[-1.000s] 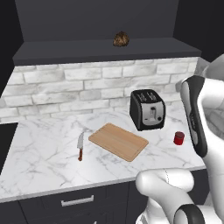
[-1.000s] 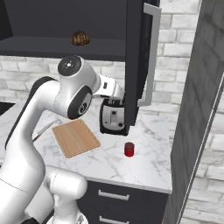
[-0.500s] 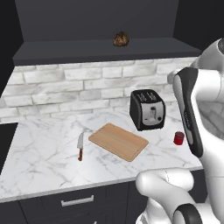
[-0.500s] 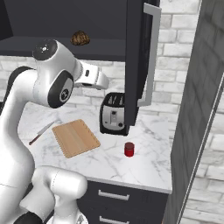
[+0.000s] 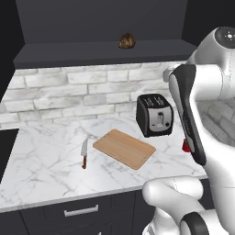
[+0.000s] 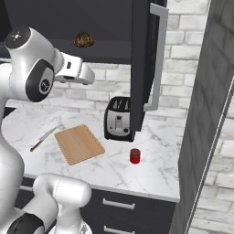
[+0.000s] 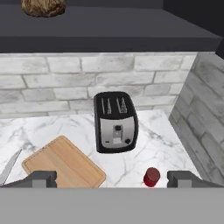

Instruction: Pick the bread, place it on the cutting board, pick the jam, place it on the counter, and close the cabinet.

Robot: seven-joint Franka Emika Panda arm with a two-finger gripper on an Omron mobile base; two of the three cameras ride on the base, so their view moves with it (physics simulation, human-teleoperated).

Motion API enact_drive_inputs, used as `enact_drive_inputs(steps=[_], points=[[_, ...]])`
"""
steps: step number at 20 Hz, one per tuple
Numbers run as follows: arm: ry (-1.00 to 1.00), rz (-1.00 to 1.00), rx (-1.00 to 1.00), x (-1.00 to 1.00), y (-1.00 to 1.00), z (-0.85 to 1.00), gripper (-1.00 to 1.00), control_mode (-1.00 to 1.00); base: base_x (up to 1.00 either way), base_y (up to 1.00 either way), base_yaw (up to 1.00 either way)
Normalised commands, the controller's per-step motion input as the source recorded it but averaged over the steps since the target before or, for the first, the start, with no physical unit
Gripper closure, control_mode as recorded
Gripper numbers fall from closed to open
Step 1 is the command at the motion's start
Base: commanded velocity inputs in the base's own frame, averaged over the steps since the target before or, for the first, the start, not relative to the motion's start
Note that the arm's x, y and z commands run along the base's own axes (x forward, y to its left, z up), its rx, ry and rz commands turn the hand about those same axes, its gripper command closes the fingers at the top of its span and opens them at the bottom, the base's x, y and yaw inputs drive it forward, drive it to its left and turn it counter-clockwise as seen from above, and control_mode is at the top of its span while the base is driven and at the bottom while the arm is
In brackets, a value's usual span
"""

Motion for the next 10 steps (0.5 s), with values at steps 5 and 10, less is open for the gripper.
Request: enact_drive_inputs(steps=[5,10], points=[[0.00,0.00,0.00,-0.10,0.49,0.19,-1.00,-1.00,0.00,0.00,0.00],[0.00,0.00,0.02,-0.14,0.46,0.19,-1.00,-1.00,0.00,0.00,0.00]])
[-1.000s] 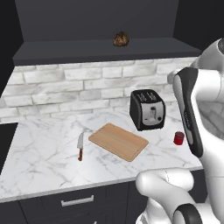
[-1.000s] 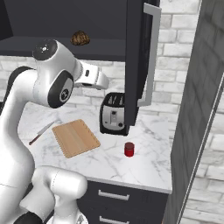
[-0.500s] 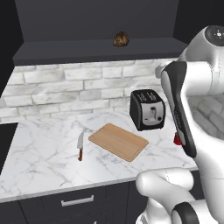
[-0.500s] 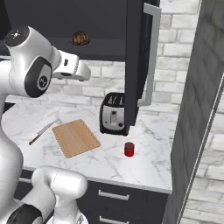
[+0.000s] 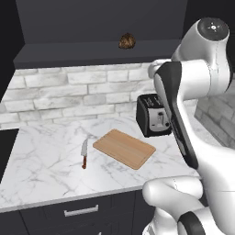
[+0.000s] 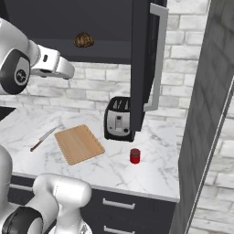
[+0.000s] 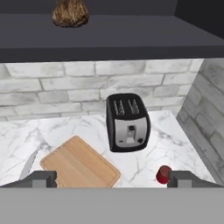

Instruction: Pick the bread, place it on the cutting board, pick the jam, place it on the counter, and close the cabinet.

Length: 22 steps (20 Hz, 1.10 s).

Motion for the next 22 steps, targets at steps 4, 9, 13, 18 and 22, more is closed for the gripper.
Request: enact_drive_inputs(steps=[4,9,13,18,22], points=[[0.00,0.00,0.03,-0.10,0.46,0.20,-1.00,-1.00,0.00,0.00,0.00],[0.00,0.00,0.03,-0.06,0.42,0.18,-1.00,-1.00,0.00,0.00,0.00],[0.00,0.00,0.00,0.04,0.31,0.04,-1.00,-1.00,0.00,0.00,0.00],[0.00,0.00,0.00,0.20,0.23,0.08,-1.00,-1.00,0.00,0.00,0.00],[0.00,0.00,0.00,0.41,0.10,0.10,-1.00,-1.00,0.00,0.00,0.00]])
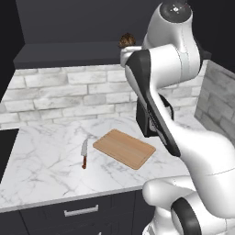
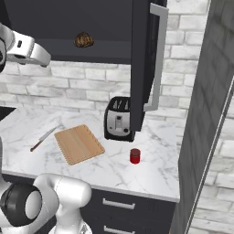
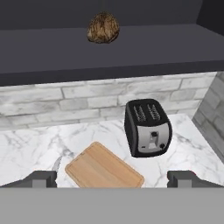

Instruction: Pick the bread, place it on the cutting board, pick the jam, place it on the counter, and close the cabinet.

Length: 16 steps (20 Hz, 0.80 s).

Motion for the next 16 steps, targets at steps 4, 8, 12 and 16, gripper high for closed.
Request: enact_drive_inputs(steps=[4,8,12,16], points=[[0.00,0.00,0.00,0.42,0.08,0.06,-1.00,-1.00,0.00,0.00,0.00],[0.00,0.00,0.00,0.41,0.11,0.05,-1.00,-1.00,0.00,0.00,0.00],[0.00,0.00,0.00,0.42,0.08,0.05,-1.00,-1.00,0.00,0.00,0.00],[0.00,0.00,0.00,0.48,0.00,0.03,-1.00,-1.00,0.00,0.00,0.00]])
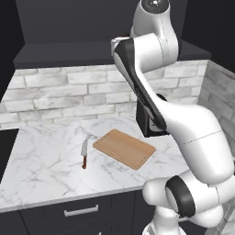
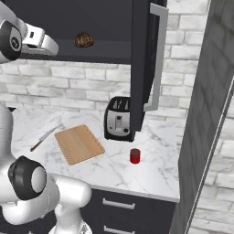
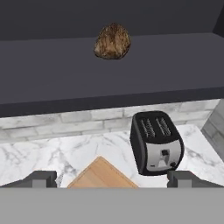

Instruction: Pick the bread, place it on the cutting board, pick the jam, place it on the counter, and close the cabinet.

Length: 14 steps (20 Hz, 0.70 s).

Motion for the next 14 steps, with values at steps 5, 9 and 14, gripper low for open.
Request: enact_drive_inputs(steps=[5,9,14], points=[[0.00,0.00,0.00,0.47,0.00,0.05,-1.00,-1.00,0.00,0.00,0.00],[0.00,0.00,0.00,0.44,0.00,0.06,-1.00,-1.00,0.00,0.00,0.00],[0.00,0.00,0.00,0.43,0.00,0.08,-1.00,-1.00,0.00,0.00,0.00]])
